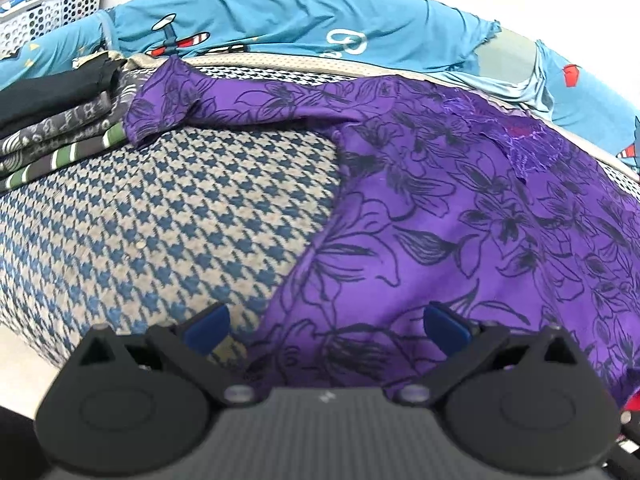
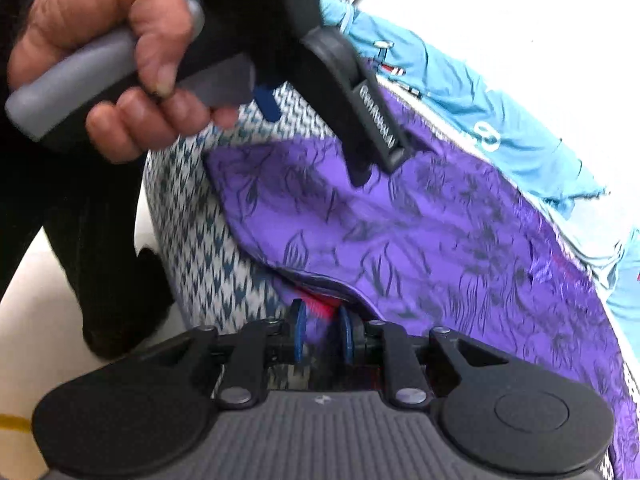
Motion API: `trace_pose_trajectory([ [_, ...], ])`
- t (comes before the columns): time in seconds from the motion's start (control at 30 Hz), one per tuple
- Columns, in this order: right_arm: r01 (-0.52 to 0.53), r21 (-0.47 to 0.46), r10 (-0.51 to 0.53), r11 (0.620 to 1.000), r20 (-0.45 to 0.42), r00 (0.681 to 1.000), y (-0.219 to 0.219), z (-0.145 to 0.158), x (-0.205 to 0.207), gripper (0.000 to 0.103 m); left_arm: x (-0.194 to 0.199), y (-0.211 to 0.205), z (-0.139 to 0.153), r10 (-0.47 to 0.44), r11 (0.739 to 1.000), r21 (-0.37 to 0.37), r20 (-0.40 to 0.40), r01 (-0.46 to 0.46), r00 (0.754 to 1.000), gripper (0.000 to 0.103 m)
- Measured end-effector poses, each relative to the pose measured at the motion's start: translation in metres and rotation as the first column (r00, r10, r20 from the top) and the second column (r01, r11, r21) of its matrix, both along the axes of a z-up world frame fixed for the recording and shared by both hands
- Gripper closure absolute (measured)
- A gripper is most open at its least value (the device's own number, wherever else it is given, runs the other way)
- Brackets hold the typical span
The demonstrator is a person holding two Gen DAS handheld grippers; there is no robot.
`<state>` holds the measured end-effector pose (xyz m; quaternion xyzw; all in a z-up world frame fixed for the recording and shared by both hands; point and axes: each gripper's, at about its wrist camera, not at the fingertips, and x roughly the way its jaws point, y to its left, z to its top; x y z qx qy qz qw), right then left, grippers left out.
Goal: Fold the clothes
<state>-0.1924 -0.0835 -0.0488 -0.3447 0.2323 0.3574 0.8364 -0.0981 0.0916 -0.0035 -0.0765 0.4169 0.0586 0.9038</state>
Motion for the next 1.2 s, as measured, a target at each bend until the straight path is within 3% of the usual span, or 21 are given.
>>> trace_pose_trajectory([
  [0.13, -0.043, -0.052, 0.043, 0.998, -0.003, 0.999, 0.014, -0.01, 0.0, 0.085, -0.001, 0.005, 0.0, 0.013, 1.0, -0.009, 0.002, -0.013, 1.0, 0.0],
  [0.2, -0.065, -0.089, 0.067, 0.994, 0.017, 0.998, 0.018, -0.017, -0.003, 0.076, -0.002, 0.007, 0.0, 0.015, 1.0, -0.011, 0.003, -0.015, 1.0, 0.0],
  [0.27, -0.074, -0.116, 0.08, 0.99, 0.046, 0.996, 0.022, -0.021, -0.005, 0.075, -0.003, 0.008, 0.0, 0.018, 1.0, -0.012, 0.005, -0.018, 1.0, 0.0],
  [0.43, -0.08, -0.141, 0.094, 0.987, 0.09, 0.991, 0.026, -0.027, -0.004, 0.076, -0.004, 0.011, 0.001, 0.028, 1.0, -0.015, 0.009, -0.028, 1.0, 0.0],
  [0.5, -0.075, -0.129, 0.087, 0.989, 0.09, 0.992, 0.026, -0.027, -0.003, 0.083, -0.005, 0.012, 0.002, 0.035, 0.999, -0.014, 0.016, -0.035, 0.999, 0.0],
  [0.57, -0.065, -0.105, 0.074, 0.992, 0.082, 0.994, 0.026, -0.022, -0.003, 0.096, -0.006, 0.014, 0.004, 0.046, 0.999, -0.008, 0.026, -0.046, 0.999, 0.0],
  [0.6, -0.067, -0.069, 0.07, 0.995, 0.048, 0.996, 0.026, -0.017, -0.002, 0.097, -0.007, 0.014, 0.005, 0.052, 0.999, -0.003, 0.032, -0.051, 0.998, 0.0],
  [0.67, -0.078, 0.033, 0.08, 0.996, -0.054, 0.995, 0.025, -0.004, -0.001, 0.097, -0.008, 0.015, 0.008, 0.064, 0.998, 0.011, 0.051, -0.065, 0.997, 0.0],
  [0.83, -0.097, 0.053, 0.102, 0.994, -0.098, 0.99, 0.032, -0.002, -0.007, 0.097, -0.008, 0.011, 0.017, 0.079, 0.995, 0.057, 0.086, -0.084, 0.993, 0.0],
  [0.97, -0.039, 0.161, 0.068, 0.986, -0.176, 0.982, 0.018, 0.015, 0.001, 0.089, -0.002, 0.003, 0.023, 0.056, 0.996, 0.071, 0.085, -0.062, 0.995, 0.0],
  [1.2, 0.035, 0.281, 0.038, 0.959, -0.249, 0.968, -0.013, 0.039, 0.001, 0.089, 0.019, -0.02, 0.039, -0.022, 0.993, 0.118, 0.1, 0.01, 0.995, 0.0],
])
